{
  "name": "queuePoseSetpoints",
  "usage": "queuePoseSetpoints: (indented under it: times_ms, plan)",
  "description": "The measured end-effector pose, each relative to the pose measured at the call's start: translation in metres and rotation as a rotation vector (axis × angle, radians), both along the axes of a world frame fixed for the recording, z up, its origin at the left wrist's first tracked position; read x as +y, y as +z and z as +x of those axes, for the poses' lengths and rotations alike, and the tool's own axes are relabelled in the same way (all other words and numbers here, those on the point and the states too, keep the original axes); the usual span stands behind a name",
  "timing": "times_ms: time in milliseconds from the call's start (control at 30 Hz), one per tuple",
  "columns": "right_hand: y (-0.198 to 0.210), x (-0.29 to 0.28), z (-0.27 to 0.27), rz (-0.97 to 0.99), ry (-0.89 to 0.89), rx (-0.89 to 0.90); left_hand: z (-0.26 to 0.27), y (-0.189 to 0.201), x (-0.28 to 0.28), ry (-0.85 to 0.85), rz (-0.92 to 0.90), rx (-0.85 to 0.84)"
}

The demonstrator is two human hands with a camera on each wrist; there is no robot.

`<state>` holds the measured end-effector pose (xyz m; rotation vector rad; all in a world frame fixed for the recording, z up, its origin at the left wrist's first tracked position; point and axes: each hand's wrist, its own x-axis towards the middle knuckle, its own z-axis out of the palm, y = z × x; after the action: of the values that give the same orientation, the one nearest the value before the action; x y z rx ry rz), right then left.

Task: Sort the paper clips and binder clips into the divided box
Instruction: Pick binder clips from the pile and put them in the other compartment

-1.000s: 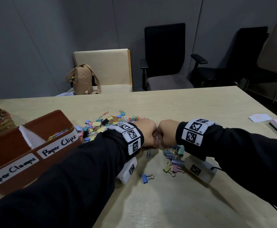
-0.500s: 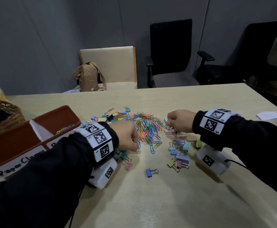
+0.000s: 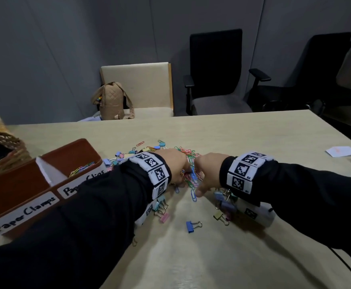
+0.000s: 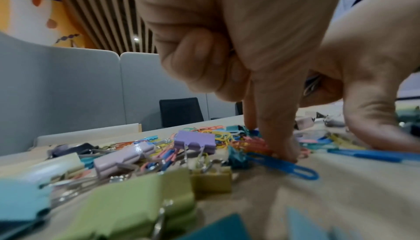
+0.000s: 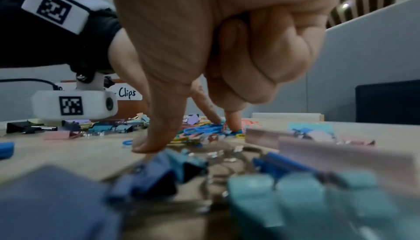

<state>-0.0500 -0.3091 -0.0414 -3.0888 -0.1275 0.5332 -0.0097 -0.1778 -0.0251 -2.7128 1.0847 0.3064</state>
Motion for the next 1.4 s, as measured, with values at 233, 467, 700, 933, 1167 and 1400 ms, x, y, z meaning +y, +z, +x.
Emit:
queuePoseSetpoints:
  times_ms: [233,467,700,933,1167,1400]
  plan:
    - [-0.005,0.009,0.002,0.028,0.03,-0.031,-0.005,-0.004,-0.003,-0.018,-0.024,-0.011]
    - [-0.004,0.007,0.0,-0.027,0.072,-0.052,-0.007,-0.008,-0.004,-0.043,-0.004,-0.037]
    - [0.025,-0.003,0.004,0.146,0.029,-0.132,-0.006,0.007,0.015,0.093,-0.284,0.106]
    - [0.054,0.018,0.015,0.588,-0.105,-0.246,-0.004,0.032,0.052,0.336,-0.654,0.249]
    - [0.058,0.081,0.035,1.017,-0.153,-0.257,0.003,0.056,0.13,0.628,-0.848,0.193]
    - [0.059,0.158,0.055,1.193,-0.088,-0.266,0.016,0.061,0.196,0.943,-0.734,0.144]
